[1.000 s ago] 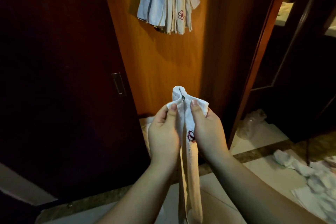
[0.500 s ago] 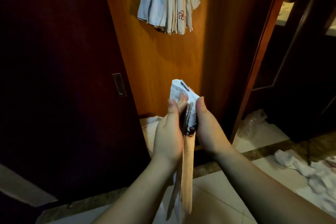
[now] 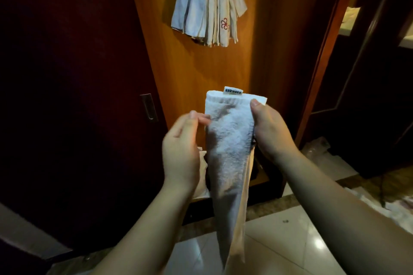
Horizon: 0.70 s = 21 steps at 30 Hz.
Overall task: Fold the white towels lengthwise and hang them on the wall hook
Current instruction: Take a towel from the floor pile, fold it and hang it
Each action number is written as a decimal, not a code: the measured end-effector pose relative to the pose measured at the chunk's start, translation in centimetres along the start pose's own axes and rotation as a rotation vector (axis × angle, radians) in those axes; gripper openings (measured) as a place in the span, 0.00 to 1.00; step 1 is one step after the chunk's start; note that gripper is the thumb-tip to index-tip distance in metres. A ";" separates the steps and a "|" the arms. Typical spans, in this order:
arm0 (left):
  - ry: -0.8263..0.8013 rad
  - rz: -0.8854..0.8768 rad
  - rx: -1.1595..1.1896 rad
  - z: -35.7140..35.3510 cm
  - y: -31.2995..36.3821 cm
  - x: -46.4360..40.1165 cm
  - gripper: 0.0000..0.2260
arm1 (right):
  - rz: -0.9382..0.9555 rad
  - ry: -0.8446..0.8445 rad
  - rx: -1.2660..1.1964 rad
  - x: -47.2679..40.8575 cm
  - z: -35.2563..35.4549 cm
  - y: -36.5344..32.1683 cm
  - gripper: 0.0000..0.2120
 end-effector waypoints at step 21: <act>-0.432 0.418 0.259 -6.2 -1.3 -1.9 0.19 | 0.095 -0.095 -0.125 -3.7 1.1 -5.9 0.19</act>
Point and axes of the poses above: each hand's wrist, its own x-axis away from the middle knuckle, its own z-axis out of the back of the hand, y = z × x, the point moved 10 cm from there along -x, towards the middle knuckle, and after that the axes turned 3 degrees about x, right-handed, at the moved point
